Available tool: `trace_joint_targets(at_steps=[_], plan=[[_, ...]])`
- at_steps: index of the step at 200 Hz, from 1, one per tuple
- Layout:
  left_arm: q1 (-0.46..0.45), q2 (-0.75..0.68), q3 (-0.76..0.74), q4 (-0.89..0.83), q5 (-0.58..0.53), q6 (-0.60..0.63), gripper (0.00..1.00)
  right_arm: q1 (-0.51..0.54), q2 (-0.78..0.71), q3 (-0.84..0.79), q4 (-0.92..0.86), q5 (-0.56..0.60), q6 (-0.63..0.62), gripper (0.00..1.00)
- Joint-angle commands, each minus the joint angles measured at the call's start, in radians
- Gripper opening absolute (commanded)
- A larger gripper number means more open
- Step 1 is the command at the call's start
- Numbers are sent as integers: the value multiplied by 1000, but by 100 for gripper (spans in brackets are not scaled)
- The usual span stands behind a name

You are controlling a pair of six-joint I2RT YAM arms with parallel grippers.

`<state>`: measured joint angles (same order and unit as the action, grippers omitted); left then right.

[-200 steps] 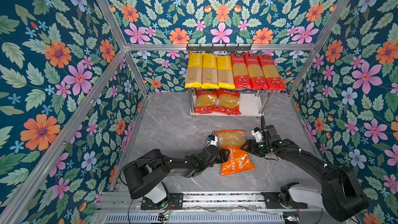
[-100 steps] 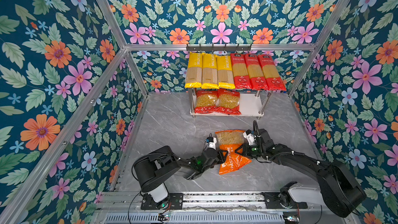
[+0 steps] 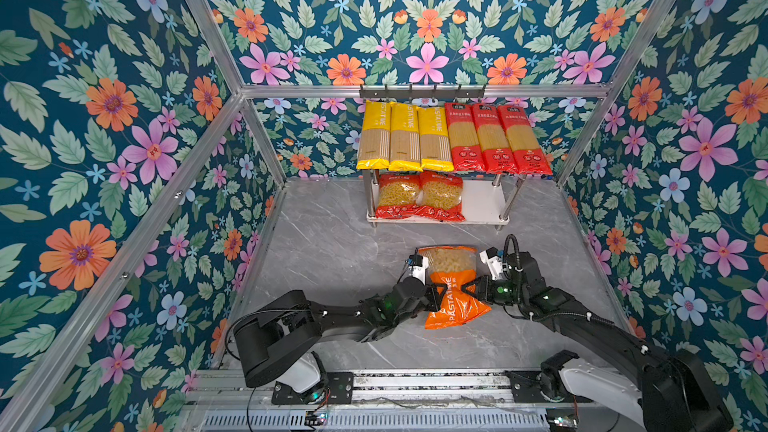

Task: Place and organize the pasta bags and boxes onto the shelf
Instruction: 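Lift the orange macaroni bag with both grippers onto the lower shelf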

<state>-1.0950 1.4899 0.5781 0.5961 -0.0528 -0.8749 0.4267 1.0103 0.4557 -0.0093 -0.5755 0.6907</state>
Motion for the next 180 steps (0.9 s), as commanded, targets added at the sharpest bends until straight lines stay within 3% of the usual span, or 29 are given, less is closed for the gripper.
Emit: trace_joint_targets(at_steps=[1,35,82,131,180], plan=[[-9,-23,58,44,9,128,9,-28,-77,30,-1,-37,-42,1],[10,41,233,-35,-44,323,6,-105,-106,126,-12,78,-130,0],[97,246,558,-60,-104,570,1,-177,150,329,213,171,-207,0],[192,481,818,-4,-110,622,0,-192,424,483,426,258,-330,0],[227,698,1098,-71,-126,683,0,-192,627,535,630,377,-397,0]])
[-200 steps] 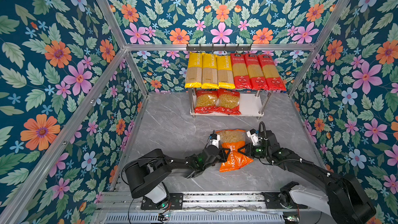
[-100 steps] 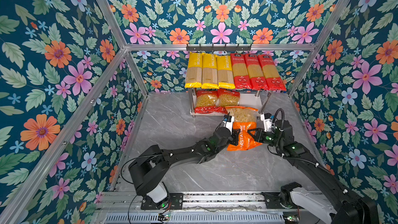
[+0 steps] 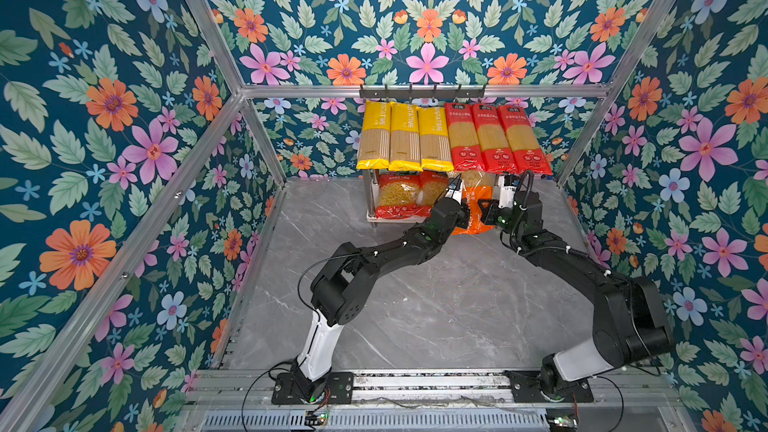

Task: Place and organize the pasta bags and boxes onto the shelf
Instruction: 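Lift the orange macaroni bag with both grippers onto the lower shelf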

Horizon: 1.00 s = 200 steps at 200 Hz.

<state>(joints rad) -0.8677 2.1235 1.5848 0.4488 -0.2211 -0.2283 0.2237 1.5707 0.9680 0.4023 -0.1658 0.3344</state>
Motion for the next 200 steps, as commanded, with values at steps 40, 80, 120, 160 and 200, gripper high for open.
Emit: trace_joint_targets(at_steps=[40,80,120,160,200], plan=[[35,182,228,31,34,11,0,11,226,107,194,6,-87,7],[45,248,305,-13,20,-12,0,11,196,90,113,40,-99,38],[56,265,314,-25,-12,-43,0,11,97,-5,85,60,-48,52],[58,294,359,-51,-10,-48,0,13,-31,-87,67,87,-20,60],[60,322,394,-64,9,-50,0,14,-168,-189,39,99,19,61]])
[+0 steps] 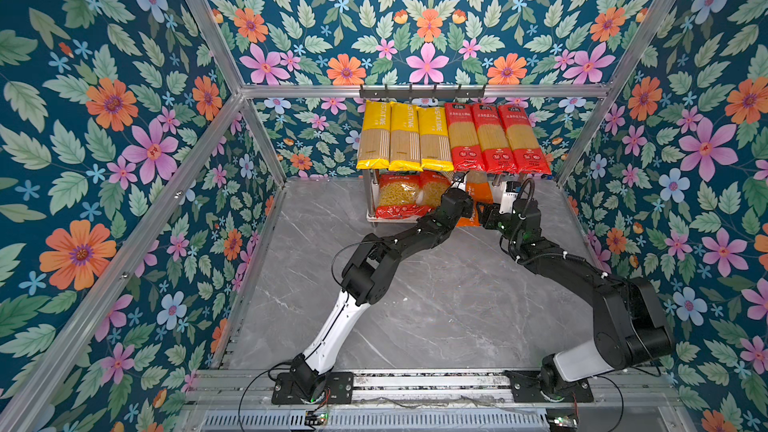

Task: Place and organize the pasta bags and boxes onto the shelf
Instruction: 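Lift the orange macaroni bag with both grippers onto the lower shelf, then open the right gripper and draw it back while the left pushes the bag in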

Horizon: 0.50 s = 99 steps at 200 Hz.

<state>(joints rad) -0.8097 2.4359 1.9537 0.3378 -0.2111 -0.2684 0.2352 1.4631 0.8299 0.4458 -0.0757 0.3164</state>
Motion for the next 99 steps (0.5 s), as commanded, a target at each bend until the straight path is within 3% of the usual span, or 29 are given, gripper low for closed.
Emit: trace_joint_targets(at_steps=[1,64,99], plan=[[2,11,26,47,-1,-11,0,3,-65,-55,-4,11,38,61],[-5,125,208,-16,58,-38,0,3,-238,-186,-100,28,134,59],[-7,114,190,-22,78,-34,0,3,-292,-205,-145,57,137,59]])
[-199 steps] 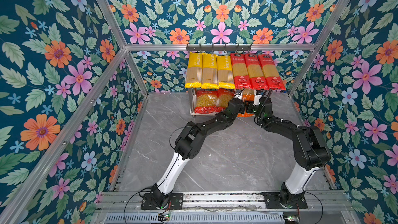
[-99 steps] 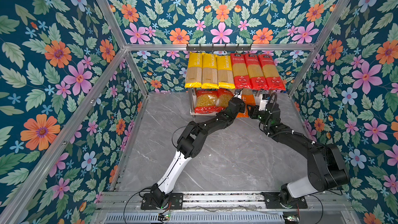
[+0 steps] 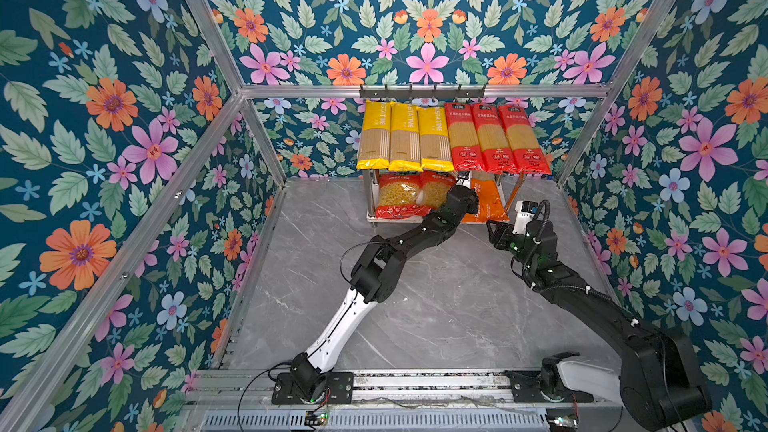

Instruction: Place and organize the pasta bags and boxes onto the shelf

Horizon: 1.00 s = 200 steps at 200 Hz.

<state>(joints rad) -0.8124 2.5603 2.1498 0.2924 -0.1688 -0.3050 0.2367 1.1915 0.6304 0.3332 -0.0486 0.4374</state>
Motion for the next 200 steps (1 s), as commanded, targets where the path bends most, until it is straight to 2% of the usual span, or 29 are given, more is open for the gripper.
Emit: trace_joint_targets(at_steps=[1,12,34,61,74,107,142,171,200], plan=[[-4,-11,-6,24,36,3,0,1,-20,-6,-33,30,15,59],[-4,-14,-7,21,46,4,2,1,-18,-9,-33,26,25,59],[-5,-49,-30,7,46,17,15,1,-10,-12,-40,10,46,59],[-6,-177,-216,100,39,26,37,1,-10,-25,-53,-7,63,58],[-6,-222,-282,129,35,29,43,1,-11,-29,-61,-5,68,58],[-7,-345,-429,154,37,50,48,1,-21,-27,-97,-22,72,58],[-13,-522,-704,244,-17,43,48,1,7,-31,-106,-41,92,58],[-12,-667,-921,283,-107,40,49,47,68,-6,-69,-39,106,58],[-13,-791,-1097,307,-166,26,49,99,196,57,-8,-16,98,57]])
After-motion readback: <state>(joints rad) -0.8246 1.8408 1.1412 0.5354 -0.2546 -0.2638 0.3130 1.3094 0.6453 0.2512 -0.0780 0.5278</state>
